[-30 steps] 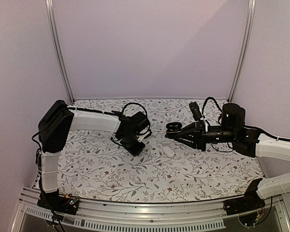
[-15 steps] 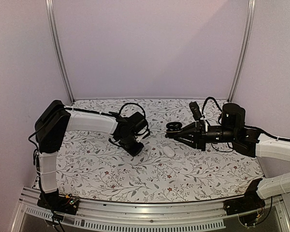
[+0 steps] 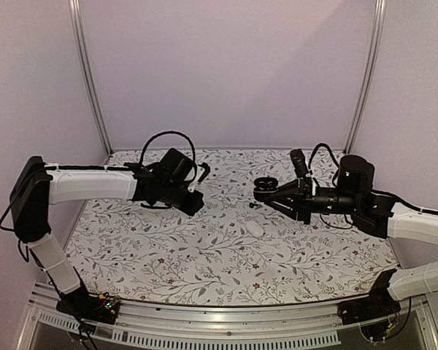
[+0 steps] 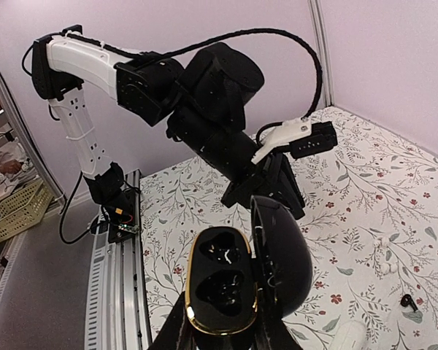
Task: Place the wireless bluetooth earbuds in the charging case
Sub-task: Pick up the left earbud from the center of the board.
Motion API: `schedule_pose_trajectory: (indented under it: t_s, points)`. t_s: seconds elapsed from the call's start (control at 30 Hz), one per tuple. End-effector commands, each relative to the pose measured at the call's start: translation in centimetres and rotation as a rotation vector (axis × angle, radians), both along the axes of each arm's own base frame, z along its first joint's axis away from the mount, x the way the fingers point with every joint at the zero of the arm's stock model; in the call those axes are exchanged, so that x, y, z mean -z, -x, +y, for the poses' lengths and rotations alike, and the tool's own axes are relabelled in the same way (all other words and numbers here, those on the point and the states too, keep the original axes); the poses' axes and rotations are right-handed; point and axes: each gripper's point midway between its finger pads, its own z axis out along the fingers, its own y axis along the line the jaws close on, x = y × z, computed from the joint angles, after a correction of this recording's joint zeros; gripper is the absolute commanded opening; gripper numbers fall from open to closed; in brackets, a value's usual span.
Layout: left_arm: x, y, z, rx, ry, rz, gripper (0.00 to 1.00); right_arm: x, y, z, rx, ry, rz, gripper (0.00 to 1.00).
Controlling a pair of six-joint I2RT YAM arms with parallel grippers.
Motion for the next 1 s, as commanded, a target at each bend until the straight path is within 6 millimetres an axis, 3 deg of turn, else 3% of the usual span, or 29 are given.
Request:
schedule_pose_trajectory:
  t_s: [0.0, 0.13, 0.23, 0.4, 0.63, 0.97]
  points:
    - [-6.3, -0.9, -0.7, -0.017, 0.203, -0.164, 0.11, -1.4, -0.9, -0.4, 0.052, -0.054, -0.049, 0.13]
    - [-12.9, 0.2, -0.6, 0.005, 0.396, -0.328, 0.11, -2.5, -0.9, -0.4, 0.052, -0.098, -0.08, 0.13]
    - [-18.2, 2.4, -0.5, 0.066, 0.538, -0.461, 0.12, -3.2, -0.6, -0.1, 0.024, -0.123, -0.102, 0.13]
    - [-24.1, 6.1, -0.4, 0.155, 0.677, -0.62, 0.13, -3.5, 0.0, 0.5, -0.039, -0.134, -0.151, 0.13]
    - [-28.4, 10.5, -1.8, 0.3, 0.823, -0.734, 0.12, -4.1, 0.5, 0.5, -0.062, -0.172, -0.266, 0.09]
    - [-30.0, 13.4, -5.5, 0.426, 0.889, -0.777, 0.13, -5.4, 0.8, 1.8, -0.102, -0.196, -0.339, 0.09]
